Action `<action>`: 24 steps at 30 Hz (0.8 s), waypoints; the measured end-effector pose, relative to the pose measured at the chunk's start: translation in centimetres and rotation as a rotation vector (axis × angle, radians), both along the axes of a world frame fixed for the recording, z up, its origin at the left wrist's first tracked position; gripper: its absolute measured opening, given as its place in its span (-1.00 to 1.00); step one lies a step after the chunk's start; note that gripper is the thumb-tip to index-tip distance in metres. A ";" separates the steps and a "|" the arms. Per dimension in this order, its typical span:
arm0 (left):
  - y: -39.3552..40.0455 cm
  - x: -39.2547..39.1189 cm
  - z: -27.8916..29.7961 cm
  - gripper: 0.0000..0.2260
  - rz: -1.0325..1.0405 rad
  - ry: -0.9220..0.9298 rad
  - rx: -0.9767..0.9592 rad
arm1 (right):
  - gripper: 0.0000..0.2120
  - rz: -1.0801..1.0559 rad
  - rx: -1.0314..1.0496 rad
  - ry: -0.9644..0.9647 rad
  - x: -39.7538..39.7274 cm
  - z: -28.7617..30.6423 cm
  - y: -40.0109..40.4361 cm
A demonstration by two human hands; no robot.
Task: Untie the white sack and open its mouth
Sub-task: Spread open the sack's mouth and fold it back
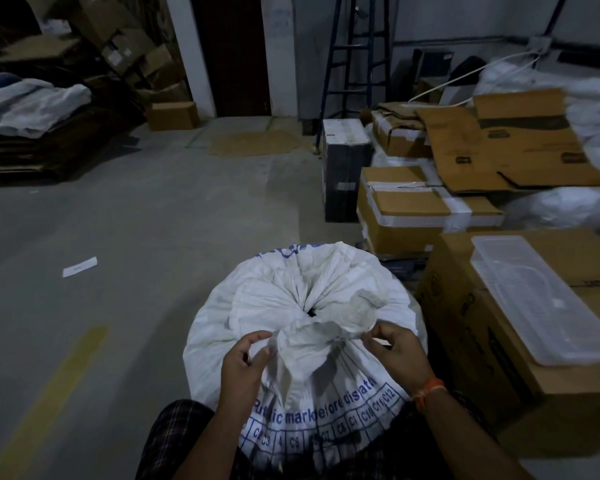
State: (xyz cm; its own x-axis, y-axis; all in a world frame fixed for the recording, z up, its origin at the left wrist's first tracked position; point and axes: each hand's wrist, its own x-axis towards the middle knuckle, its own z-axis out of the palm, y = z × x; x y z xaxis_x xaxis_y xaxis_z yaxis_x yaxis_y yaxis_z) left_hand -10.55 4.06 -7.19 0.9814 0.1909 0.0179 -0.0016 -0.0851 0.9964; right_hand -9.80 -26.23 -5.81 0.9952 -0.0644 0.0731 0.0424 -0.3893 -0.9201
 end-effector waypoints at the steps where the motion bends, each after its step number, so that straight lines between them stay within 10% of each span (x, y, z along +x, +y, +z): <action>1: 0.0 -0.1 0.0 -0.78 0.016 -0.003 0.006 | -0.87 -0.017 -0.006 0.004 -0.1 0.1 -0.4; 10: 0.6 -0.1 -0.4 -0.77 0.135 0.023 0.017 | -0.81 -0.154 0.252 -0.005 3.1 3.4 -5.0; 24: 1.1 -0.3 -0.8 -0.77 0.126 0.099 0.071 | -0.75 -0.049 -0.050 0.166 7.0 1.5 -1.3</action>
State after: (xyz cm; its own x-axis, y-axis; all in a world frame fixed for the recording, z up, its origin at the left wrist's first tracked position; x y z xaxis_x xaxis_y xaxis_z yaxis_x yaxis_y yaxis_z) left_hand -10.86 5.12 -7.94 0.9473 0.3147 -0.0601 0.1115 -0.1482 0.9827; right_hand -2.75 -27.55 -4.32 0.9897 -0.1133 -0.0874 -0.1284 -0.4331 -0.8922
